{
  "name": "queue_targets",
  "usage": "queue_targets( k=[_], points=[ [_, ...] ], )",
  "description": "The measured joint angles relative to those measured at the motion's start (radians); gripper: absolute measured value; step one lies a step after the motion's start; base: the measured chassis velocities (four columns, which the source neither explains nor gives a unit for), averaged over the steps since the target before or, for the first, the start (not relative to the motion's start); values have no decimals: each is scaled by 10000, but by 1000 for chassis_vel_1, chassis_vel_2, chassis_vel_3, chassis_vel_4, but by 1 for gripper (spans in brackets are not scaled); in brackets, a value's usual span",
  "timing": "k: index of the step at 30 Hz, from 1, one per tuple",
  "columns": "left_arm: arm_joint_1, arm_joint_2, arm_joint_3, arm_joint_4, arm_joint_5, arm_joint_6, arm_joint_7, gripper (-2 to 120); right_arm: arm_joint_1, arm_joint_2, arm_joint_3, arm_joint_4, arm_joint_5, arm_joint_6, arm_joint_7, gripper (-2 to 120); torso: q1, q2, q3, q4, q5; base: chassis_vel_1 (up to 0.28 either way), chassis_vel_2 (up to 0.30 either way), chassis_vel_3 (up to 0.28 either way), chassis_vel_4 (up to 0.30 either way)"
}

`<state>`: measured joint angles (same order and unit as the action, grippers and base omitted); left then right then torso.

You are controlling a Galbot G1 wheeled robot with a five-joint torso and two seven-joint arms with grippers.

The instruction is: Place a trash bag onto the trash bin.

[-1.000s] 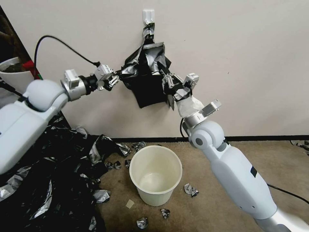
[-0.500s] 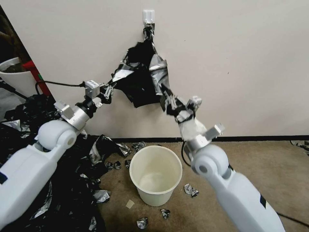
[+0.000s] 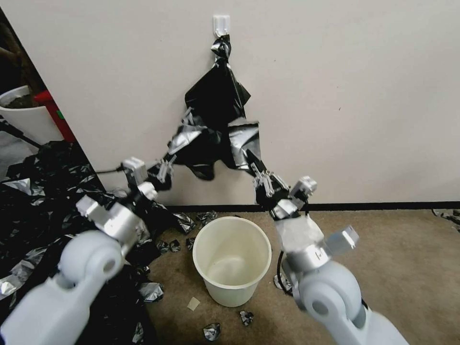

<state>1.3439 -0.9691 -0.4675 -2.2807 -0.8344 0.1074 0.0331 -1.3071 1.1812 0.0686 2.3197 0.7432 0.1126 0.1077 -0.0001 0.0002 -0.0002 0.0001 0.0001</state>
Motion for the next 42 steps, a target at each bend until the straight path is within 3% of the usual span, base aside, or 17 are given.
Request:
queue_targets(
  k=[3, 5, 8, 15, 27, 34, 42],
  points=[
    [517, -397, -25, -719, 0, 1100, -610, 0, -584, -31, 53, 594, 3, -709, 1062, 0, 0, 0, 0, -2, 0, 0, 0, 0, 0],
    [592, -447, -29, -836, 0, 1290, -726, 0, -684, -46, 55, 733, 6, -856, 1292, 0, -1, 0, 0, -1, 0, 0, 0, 0, 0],
    [899, -599, -150, -1412, -133, 2211, -1333, 0, -1139, -135, 93, 1427, 50, -1319, 2128, 0, 0, 0, 0, -1, 0, 0, 0, 0, 0],
    [1413, -767, -639, -2231, -1147, 3341, -2149, 0, -1732, -278, 314, 1884, 55, -1563, 2463, 0, -1, 0, 1, -2, 0, 0, 0, 0, 0],
    [1967, -1158, -795, -2261, -1342, 3744, -2399, 0, -1799, -372, 761, 1862, -447, -1683, 2379, 0, 1, -1, 2, -1, 0, 0, 0, 0, 0],
    [2070, -1709, 92, -2223, -314, 3793, -2505, 0, -1916, -260, 393, 1609, -623, -1981, 2738, 0, 0, -1, 1, -1, -1, 0, 0, 0, 0],
    [2020, -2358, 755, -1305, 628, 3738, -2659, 0, -1779, -242, 268, 363, -692, -1980, 3173, 0, 0, -2, 2, -1, -2, 0, 0, 0, 0]
  ],
)
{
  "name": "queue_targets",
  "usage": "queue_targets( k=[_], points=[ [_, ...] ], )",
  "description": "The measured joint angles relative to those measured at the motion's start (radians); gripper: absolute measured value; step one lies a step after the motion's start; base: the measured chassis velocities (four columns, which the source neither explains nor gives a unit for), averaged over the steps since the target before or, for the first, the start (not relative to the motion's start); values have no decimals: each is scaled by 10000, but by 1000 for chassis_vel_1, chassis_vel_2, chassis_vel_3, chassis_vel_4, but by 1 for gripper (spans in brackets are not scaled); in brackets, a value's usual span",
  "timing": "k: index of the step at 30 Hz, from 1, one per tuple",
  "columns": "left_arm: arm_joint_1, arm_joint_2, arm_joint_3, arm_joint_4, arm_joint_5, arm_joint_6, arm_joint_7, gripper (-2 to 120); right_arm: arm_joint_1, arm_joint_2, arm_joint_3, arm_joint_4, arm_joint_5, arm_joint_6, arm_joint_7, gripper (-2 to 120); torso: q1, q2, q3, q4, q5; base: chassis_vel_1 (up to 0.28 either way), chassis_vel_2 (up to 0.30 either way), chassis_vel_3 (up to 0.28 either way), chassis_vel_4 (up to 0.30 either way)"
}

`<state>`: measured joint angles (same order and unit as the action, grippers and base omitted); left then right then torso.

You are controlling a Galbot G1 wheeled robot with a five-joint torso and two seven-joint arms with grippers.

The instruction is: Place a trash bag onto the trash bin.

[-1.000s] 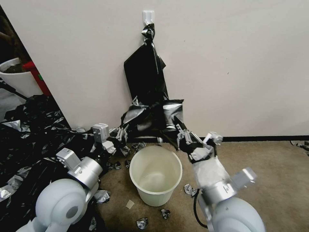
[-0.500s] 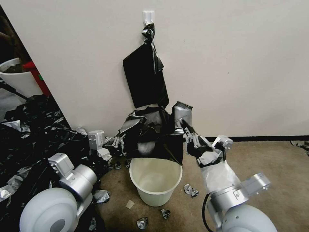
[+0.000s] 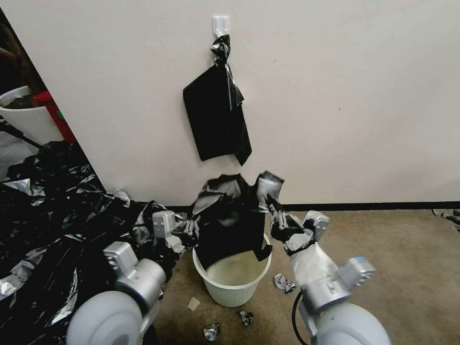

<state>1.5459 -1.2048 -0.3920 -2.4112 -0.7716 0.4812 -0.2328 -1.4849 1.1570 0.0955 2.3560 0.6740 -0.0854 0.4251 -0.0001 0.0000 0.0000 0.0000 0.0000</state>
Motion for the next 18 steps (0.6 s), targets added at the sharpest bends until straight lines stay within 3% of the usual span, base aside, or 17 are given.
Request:
queue_targets(
  k=[9, 14, 18],
  points=[
    [17, -217, 466, 1266, 981, -425, -39, 0, 294, -64, -346, -1473, -247, 104, 625, 0, 0, 0, 1, 0, 0, 0, 0, 0, 0],
    [490, -227, 947, 1496, 1778, -1272, -107, 0, 448, -634, -607, -1577, -281, -45, 888, 0, 1, 0, 0, 0, 2, 0, 0, 0, 0],
    [876, -80, 1305, 1319, 2127, -2217, -537, 0, 338, -1251, -629, -1189, -227, -322, 687, 0, 0, 0, 0, 0, 1, 0, 0, 0, 0]
  ],
)
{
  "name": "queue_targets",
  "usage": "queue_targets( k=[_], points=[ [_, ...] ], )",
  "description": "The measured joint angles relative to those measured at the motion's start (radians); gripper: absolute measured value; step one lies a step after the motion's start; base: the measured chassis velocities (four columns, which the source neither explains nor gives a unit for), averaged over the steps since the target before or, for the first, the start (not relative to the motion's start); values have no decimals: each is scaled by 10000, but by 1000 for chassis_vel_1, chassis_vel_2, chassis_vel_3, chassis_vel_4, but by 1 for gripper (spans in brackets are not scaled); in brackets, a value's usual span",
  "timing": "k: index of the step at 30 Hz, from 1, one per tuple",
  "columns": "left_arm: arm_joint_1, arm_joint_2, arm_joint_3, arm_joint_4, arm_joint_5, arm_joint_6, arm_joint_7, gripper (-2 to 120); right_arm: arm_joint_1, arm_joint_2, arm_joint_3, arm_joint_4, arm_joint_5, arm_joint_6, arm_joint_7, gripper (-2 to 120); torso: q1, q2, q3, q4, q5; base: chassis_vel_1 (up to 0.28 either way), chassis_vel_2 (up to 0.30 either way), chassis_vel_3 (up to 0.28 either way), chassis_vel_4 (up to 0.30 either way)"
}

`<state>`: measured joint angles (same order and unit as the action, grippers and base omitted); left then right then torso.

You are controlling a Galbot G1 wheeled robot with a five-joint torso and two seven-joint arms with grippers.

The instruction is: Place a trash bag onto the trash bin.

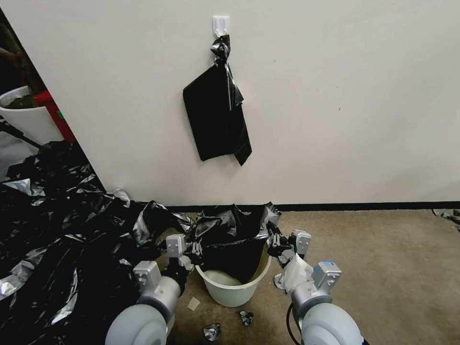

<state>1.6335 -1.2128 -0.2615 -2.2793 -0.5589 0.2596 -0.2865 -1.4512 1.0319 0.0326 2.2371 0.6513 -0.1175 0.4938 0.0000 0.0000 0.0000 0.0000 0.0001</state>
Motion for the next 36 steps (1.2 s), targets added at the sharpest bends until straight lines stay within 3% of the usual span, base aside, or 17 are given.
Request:
queue_targets(
  k=[3, 6, 8, 9, 12, 17, 27, 36],
  points=[
    [266, 207, 204, -292, 201, -277, -397, 0, -140, -639, 14, 428, 161, -582, -178, 0, 0, 0, 0, 0, -1, 0, 0, 0, 0],
    [379, 534, 308, -638, 188, 17, -822, 0, -141, -1154, 6, 821, 505, -1379, -159, 0, 0, 0, 0, 0, 0, 0, 0, 0, 0],
    [378, 1108, 342, -1018, -292, 872, -1416, 0, 115, -1827, -65, 1220, 907, -2401, -62, 0, 0, 0, 0, -1, 0, 0, 0, 0, 0],
    [378, 1108, 342, -1018, -292, 872, -1416, 0, 115, -1827, -65, 1220, 907, -2401, -62, 0, 0, 0, 0, -1, 0, 0, 0, 0, 0],
    [276, 1761, 346, -1154, -1018, 1842, -2043, 0, 656, -2564, -299, 1266, 1119, -3085, 204, 0, 0, 0, 0, 0, 0, 0, 0, 0, 0],
    [188, 2225, 763, -1012, -1469, 2370, -2593, 0, 772, -3301, -901, 1163, 923, -3323, 455, 0, 0, 0, 0, 0, -1, 0, 0, 0, 0],
    [267, 2452, 1355, -939, -1332, 2462, -2729, 0, 403, -3453, -1584, 1165, 447, -3630, 773, 0, 0, 0, 0, 0, -1, 0, 0, 0, 0],
    [133, 2275, 1553, -194, -917, 2528, -2831, 0, 396, -3448, -1654, 551, -64, -4125, 765, 0, 0, 0, 0, 0, -1, 0, 0, 0, 0]
  ],
)
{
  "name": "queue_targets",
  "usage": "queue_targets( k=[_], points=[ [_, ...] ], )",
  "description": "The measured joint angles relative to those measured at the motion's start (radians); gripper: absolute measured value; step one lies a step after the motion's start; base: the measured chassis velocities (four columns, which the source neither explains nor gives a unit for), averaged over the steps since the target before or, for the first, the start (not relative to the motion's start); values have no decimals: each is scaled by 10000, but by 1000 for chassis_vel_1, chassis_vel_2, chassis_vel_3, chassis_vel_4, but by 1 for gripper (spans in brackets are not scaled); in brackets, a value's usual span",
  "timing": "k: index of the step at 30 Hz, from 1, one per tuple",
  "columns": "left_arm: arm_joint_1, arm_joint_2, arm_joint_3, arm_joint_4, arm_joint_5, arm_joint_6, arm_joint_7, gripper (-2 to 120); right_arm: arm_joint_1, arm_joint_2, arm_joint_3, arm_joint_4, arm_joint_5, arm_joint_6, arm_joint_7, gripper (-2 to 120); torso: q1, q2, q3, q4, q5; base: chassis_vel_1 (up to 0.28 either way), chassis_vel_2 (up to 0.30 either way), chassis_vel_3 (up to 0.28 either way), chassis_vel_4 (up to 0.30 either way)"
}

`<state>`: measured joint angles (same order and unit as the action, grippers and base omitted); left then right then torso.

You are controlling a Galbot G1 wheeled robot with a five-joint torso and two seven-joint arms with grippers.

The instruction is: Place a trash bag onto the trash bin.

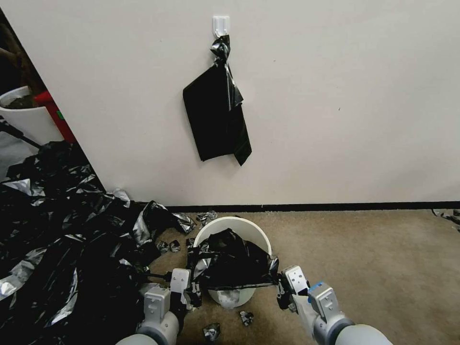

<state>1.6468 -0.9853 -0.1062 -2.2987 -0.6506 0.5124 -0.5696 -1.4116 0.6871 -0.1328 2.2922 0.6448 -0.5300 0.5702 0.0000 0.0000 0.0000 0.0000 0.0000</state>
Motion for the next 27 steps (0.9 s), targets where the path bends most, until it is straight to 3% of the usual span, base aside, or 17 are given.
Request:
queue_targets(
  k=[11, 22, 27],
  points=[
    [-148, -568, 414, 705, 433, 168, -5, 0, 122, 620, -516, -766, -748, 58, -220, 0, -1, 0, 0, 0, 0, 0, 0, 0, 0],
    [-822, -1271, 435, 2131, 551, 158, 122, 0, 572, 1224, -528, -2131, -1340, 264, -640, 0, 0, 0, 0, 0, 0, 0, 0, 0, 0],
    [-945, -1366, 442, 2246, 552, 200, 240, 0, 627, 1303, -370, -2371, -1434, 364, -810, 0, 0, 0, 0, 0, 0, 0, 0, 0, 0]
  ],
)
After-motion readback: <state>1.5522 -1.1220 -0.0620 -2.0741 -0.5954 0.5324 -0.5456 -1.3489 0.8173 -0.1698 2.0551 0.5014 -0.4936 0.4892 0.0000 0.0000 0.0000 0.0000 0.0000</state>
